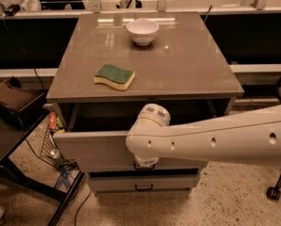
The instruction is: Open top drawer
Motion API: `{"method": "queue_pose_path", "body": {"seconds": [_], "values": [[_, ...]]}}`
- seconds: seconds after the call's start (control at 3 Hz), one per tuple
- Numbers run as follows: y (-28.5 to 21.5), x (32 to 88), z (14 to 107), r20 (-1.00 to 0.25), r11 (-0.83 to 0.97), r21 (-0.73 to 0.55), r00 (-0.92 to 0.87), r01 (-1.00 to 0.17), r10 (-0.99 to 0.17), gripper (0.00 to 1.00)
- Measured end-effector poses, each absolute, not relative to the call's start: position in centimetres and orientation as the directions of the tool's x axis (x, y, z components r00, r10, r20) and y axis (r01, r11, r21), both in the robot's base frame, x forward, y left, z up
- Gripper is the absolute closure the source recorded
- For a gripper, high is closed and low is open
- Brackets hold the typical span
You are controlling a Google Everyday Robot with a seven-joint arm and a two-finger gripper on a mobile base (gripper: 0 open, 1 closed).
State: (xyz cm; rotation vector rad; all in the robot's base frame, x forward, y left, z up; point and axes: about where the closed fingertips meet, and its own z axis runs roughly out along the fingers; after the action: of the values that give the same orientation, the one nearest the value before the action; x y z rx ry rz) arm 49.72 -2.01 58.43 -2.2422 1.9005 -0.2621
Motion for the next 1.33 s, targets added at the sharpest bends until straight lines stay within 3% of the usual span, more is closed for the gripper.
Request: {"method": "queue_pose_path", "body": {"seconds": [0.33,1.33], "values": [[-2.0,49.7,58.4,0.012,-0.160,-0.257,0.162,-0.953,-0.987,1.00],[-3.9,46.5,60.1,0.031,-0.113,-0.286,0.109,-0.952,-0.994,1.00]]}}
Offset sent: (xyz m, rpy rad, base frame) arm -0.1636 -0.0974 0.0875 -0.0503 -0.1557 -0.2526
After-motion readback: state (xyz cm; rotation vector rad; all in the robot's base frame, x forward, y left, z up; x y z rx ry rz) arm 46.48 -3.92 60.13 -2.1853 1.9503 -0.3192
